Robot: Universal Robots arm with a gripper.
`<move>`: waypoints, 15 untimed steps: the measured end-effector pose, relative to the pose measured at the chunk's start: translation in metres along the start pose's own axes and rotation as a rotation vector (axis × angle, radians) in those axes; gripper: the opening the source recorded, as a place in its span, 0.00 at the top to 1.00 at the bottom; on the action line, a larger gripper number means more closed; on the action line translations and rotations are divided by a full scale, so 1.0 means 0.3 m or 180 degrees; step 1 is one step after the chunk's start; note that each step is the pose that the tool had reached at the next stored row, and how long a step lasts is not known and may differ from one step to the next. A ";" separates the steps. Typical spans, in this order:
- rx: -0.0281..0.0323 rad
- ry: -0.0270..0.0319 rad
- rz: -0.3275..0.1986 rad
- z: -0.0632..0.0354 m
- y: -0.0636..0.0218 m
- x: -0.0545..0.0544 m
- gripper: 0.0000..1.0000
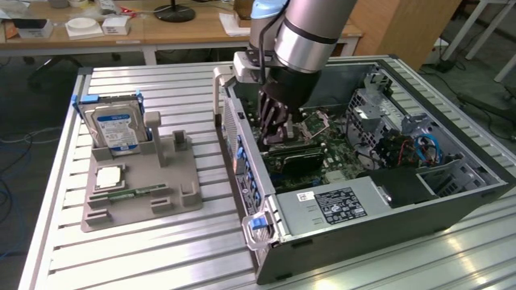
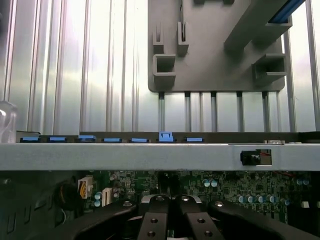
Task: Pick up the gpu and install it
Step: 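Press down on the gpu until it lock into place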
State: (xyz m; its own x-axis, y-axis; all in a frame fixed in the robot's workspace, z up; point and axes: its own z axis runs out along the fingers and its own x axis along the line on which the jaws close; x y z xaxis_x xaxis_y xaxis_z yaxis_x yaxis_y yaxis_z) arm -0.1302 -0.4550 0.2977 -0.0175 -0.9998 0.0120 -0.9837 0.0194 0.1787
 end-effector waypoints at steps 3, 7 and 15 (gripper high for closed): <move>-0.0049 0.0001 0.0000 0.003 0.000 0.000 0.90; -0.0092 0.0003 0.0000 0.007 -0.001 0.000 0.90; -0.0119 0.0003 0.0000 0.017 -0.004 0.000 0.90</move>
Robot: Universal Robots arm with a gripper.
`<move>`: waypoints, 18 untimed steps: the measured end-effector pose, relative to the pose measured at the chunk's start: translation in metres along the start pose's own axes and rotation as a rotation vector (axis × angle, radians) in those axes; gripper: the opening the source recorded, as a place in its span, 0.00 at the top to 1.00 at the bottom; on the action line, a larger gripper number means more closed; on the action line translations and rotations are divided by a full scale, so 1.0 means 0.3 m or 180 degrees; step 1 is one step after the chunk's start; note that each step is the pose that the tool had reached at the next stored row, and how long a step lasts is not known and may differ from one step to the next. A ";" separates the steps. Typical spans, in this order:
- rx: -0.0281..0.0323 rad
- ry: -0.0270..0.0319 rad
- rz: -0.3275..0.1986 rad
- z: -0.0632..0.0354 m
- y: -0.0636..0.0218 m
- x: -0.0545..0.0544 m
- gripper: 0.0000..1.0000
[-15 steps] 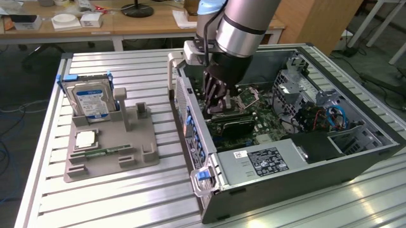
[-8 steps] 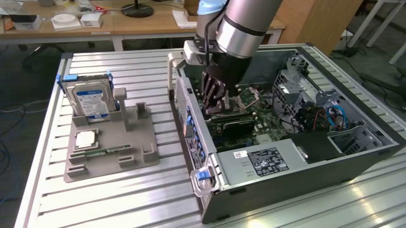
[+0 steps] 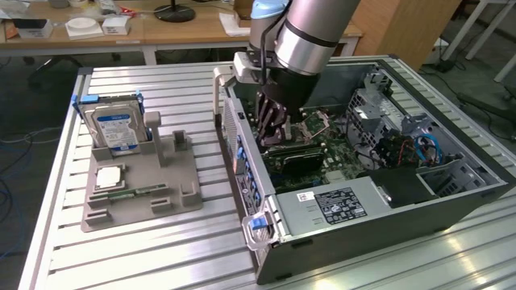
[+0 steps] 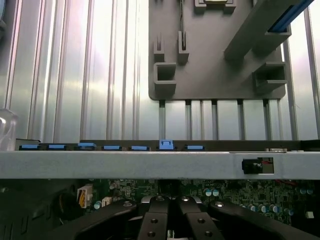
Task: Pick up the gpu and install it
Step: 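Press down on the gpu until it lock into place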
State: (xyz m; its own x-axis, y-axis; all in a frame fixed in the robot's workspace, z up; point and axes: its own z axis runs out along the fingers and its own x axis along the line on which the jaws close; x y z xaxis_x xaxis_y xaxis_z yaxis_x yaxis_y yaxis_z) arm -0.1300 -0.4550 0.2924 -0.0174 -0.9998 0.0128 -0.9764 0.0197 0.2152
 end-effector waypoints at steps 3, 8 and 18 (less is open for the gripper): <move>0.0000 -0.0002 -0.0001 -0.002 -0.002 0.000 0.90; -0.0037 0.0000 -0.0001 -0.017 -0.008 0.000 0.90; -0.0251 0.0004 -0.0003 -0.031 -0.073 -0.001 0.90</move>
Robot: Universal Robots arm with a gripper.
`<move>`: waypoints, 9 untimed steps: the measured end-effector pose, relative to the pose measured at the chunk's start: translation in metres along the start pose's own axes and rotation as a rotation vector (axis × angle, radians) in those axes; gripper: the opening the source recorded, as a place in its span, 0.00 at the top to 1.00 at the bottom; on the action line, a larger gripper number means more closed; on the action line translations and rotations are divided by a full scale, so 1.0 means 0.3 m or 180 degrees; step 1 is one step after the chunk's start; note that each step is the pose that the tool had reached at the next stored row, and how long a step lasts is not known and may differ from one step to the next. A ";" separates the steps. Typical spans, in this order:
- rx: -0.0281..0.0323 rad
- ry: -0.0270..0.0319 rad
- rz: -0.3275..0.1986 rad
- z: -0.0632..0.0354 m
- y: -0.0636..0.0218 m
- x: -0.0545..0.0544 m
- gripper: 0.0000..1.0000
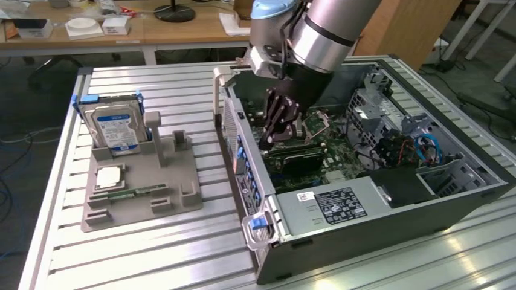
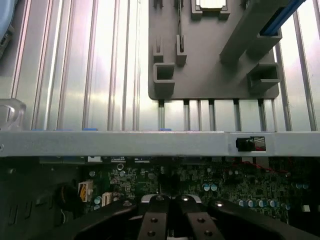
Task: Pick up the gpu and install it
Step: 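Press down on the gpu until it lock into place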
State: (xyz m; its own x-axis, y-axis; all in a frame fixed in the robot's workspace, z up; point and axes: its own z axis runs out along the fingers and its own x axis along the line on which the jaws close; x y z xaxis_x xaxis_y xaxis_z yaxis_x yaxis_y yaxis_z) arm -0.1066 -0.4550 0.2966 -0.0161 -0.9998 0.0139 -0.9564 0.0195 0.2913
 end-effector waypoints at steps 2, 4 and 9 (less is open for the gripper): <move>-0.0100 0.0003 -0.0001 0.001 -0.005 0.000 0.90; -0.0171 0.0004 -0.0001 0.004 -0.009 0.000 0.90; -0.0259 0.0006 -0.0002 0.010 -0.027 -0.001 0.90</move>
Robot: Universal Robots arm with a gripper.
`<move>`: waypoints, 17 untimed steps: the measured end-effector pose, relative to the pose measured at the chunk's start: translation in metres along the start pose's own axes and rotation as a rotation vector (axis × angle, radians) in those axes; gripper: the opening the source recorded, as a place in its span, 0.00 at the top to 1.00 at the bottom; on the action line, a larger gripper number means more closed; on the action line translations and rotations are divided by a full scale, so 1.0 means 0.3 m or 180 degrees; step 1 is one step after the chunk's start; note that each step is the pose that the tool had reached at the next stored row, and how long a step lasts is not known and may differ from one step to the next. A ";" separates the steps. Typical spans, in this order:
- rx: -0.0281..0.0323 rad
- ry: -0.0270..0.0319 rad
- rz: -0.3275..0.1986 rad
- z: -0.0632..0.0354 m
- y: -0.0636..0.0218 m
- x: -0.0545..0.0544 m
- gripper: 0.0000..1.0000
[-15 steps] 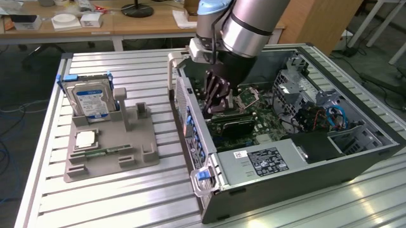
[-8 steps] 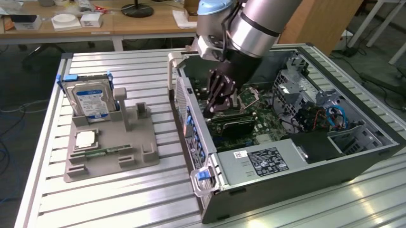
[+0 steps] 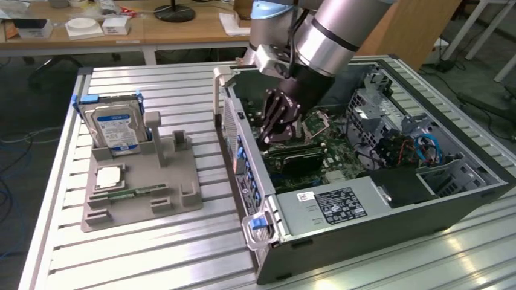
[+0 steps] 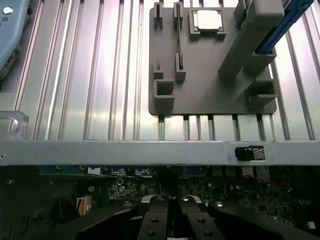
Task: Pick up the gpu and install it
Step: 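Press down on the gpu until it lock into place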
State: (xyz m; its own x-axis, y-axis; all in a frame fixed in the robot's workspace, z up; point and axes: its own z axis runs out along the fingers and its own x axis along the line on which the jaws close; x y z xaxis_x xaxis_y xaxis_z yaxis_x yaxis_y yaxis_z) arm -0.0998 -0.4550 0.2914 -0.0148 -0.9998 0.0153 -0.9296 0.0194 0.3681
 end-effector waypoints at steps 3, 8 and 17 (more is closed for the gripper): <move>-0.0033 0.0001 0.0000 0.003 -0.002 0.000 0.90; -0.0085 0.0002 -0.0001 0.015 -0.007 0.000 0.90; -0.0130 0.0003 -0.0001 0.028 -0.012 0.000 0.90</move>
State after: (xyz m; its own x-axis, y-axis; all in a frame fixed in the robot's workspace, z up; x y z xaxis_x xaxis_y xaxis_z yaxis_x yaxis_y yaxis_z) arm -0.0996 -0.4550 0.2823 -0.0142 -0.9998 0.0161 -0.9137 0.0195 0.4059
